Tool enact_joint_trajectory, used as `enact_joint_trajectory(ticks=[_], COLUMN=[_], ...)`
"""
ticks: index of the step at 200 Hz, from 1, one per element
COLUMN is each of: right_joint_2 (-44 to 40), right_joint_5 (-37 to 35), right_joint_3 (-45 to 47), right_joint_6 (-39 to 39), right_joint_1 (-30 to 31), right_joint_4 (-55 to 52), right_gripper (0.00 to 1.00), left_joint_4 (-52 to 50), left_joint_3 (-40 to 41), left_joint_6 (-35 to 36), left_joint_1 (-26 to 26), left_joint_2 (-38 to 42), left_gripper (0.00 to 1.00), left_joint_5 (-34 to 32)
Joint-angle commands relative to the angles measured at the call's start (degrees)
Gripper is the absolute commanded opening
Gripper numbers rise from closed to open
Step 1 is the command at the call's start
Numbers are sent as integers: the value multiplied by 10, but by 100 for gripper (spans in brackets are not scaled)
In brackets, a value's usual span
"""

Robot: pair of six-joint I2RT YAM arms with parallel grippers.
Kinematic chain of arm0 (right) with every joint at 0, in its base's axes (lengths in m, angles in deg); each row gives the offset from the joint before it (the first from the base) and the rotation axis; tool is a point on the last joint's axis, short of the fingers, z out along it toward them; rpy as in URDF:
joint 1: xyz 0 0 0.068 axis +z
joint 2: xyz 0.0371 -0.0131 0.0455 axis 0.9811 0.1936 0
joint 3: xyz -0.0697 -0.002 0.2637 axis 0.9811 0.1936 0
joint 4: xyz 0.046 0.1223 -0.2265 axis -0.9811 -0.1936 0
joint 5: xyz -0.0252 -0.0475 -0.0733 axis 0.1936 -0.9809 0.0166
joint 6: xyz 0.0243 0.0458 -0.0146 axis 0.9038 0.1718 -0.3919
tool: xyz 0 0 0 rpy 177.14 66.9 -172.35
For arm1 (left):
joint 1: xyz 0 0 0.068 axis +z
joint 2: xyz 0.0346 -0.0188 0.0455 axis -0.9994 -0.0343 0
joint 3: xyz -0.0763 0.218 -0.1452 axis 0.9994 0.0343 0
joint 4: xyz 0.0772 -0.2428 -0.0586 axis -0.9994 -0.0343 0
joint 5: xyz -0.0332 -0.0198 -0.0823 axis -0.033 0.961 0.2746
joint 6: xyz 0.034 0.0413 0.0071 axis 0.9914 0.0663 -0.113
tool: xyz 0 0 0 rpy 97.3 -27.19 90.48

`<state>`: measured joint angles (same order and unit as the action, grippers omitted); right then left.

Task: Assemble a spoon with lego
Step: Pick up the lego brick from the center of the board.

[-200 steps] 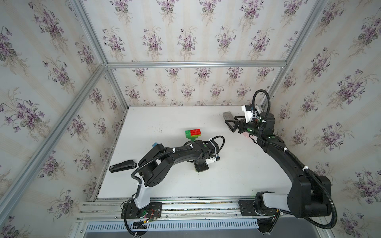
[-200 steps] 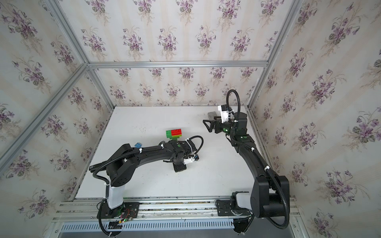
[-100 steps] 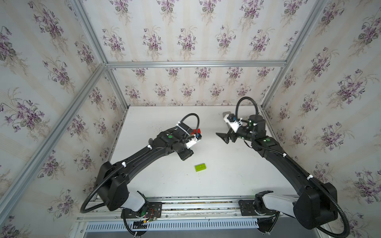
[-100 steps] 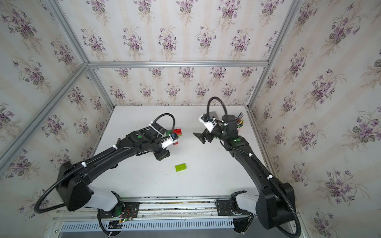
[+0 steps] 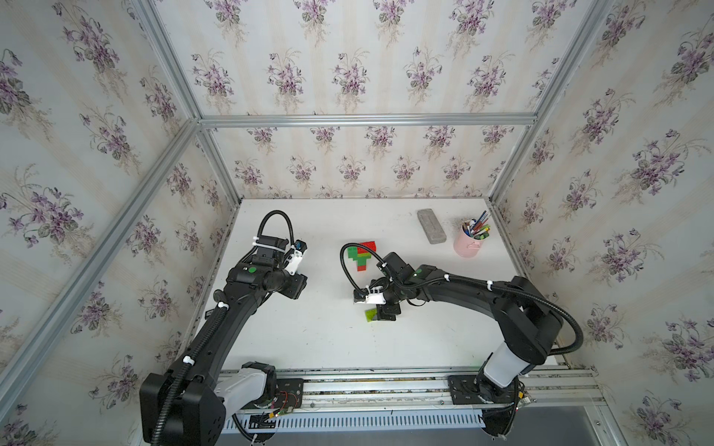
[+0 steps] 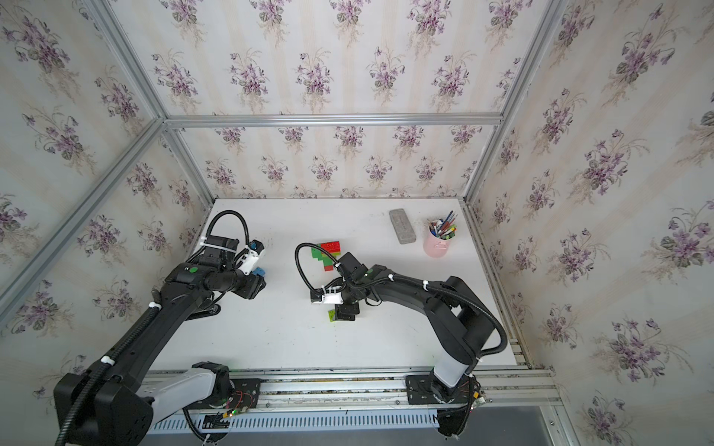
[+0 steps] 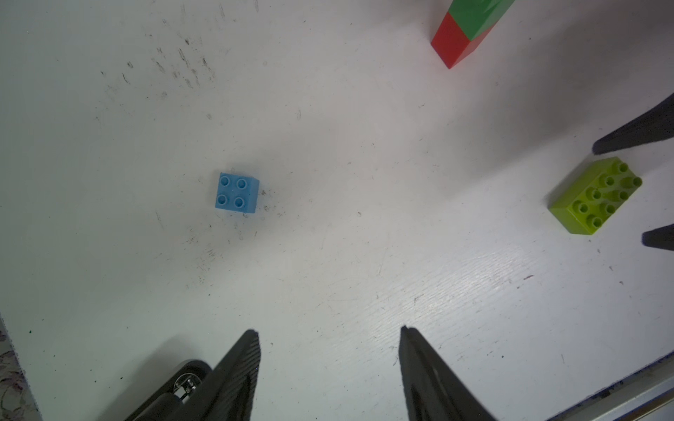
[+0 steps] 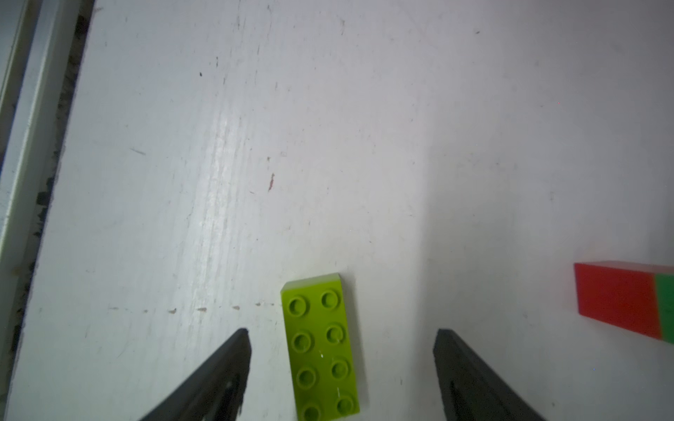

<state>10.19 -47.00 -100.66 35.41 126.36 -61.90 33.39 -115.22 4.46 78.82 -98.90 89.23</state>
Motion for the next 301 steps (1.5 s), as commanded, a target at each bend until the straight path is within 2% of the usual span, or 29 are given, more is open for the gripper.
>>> enact_joint_trajectory(ticks=[1,81,110,133,170,209,239,264,301], right_joint_2=[21,57,59,47,-6,-79,-116,-127,-124], right_joint_5=[-21,-31,-28,-24,-25,-38,-43,-45,-44], right_joint_3=[-5,-20,-28,-42,-60,-65,-65,-70,-87], right_joint_6=[-23,-23,-22,-16,1,12,10,9,9], right_joint_1=[4,5,5,5,-12,-80,-127,-149,-155], right_joint_4=[-19,-33,-41,-54,-88,-121,-126,-127,-130], right_gripper=[76,50,35,27,25,25,25,25,25], left_joint_4=[19,26,28,43,96,154,162,163,160], left_joint_3=[0,3,2,0,-17,-75,-140,-178,-211], left_joint_6=[-10,-13,-15,-26,-43,-72,-77,-84,-101], left_joint_1=[3,3,3,1,-46,-94,-124,-133,-130], left_joint_2=[-3,-20,-24,-37,-85,-184,-257,-301,-341], left_gripper=[64,63,62,62,63,64,64,64,63], left_joint_5=[17,33,39,90,111,124,131,127,86])
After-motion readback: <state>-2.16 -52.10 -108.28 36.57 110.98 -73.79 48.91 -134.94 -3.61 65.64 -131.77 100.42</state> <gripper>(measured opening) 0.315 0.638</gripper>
